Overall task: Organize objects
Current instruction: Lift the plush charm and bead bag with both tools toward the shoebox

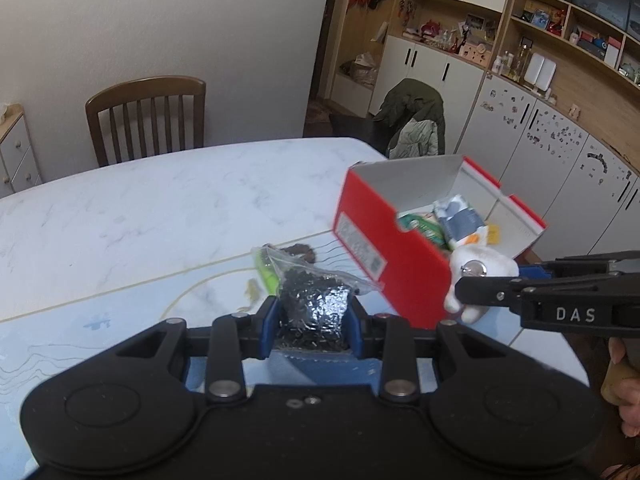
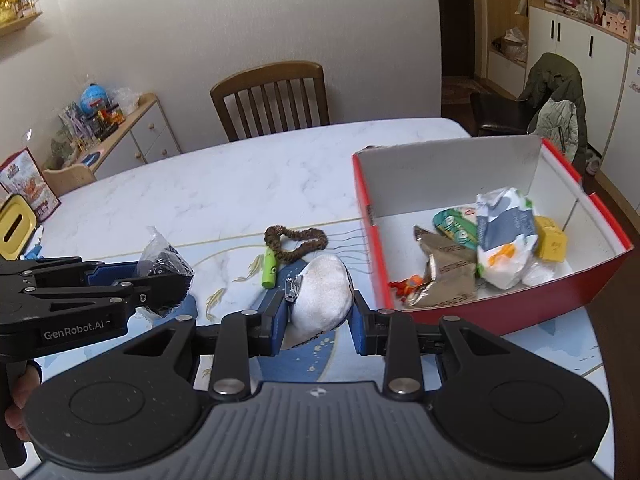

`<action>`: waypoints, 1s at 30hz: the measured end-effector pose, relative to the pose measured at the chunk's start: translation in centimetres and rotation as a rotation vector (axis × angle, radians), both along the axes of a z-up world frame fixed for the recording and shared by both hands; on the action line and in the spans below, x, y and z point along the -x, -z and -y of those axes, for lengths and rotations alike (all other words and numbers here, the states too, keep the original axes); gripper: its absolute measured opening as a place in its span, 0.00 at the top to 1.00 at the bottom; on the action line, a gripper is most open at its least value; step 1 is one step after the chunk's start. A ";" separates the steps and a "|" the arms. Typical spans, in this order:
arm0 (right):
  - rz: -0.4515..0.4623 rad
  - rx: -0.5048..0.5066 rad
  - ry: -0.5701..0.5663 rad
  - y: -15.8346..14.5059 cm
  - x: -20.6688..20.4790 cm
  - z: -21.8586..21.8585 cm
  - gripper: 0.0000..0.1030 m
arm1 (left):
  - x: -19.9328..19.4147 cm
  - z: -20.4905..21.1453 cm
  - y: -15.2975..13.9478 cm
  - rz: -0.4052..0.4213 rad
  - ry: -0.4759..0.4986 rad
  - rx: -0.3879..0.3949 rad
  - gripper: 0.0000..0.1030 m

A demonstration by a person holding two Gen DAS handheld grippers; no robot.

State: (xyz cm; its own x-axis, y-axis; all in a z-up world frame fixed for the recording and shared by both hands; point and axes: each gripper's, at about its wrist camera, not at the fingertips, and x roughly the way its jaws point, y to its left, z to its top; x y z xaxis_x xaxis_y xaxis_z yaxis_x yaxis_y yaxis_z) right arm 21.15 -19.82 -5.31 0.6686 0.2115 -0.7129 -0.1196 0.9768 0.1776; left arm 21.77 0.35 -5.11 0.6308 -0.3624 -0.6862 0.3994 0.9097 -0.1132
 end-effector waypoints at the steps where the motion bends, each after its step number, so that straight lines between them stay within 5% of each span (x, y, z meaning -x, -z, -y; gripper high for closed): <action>1: 0.004 -0.006 0.003 -0.2 0.1 0.5 0.70 | 0.1 0.5 -0.2 0.002 0.000 0.003 0.68; 16: 0.050 -0.029 0.116 -1.7 1.4 10.8 0.70 | 0.1 10.0 -1.4 0.019 0.093 -0.008 0.68; 30: 0.047 0.021 0.148 -0.1 -1.5 18.8 0.70 | -2.2 18.6 0.7 -0.003 0.106 -0.050 0.68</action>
State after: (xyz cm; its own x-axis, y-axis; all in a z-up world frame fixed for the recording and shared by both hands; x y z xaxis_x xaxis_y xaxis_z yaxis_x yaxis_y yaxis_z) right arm 22.60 -38.60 -5.19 0.7239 0.0932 -0.6836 0.0188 0.9878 0.1546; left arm 24.01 -18.27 -5.80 0.5885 -0.3923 -0.7069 0.4938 0.8668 -0.0700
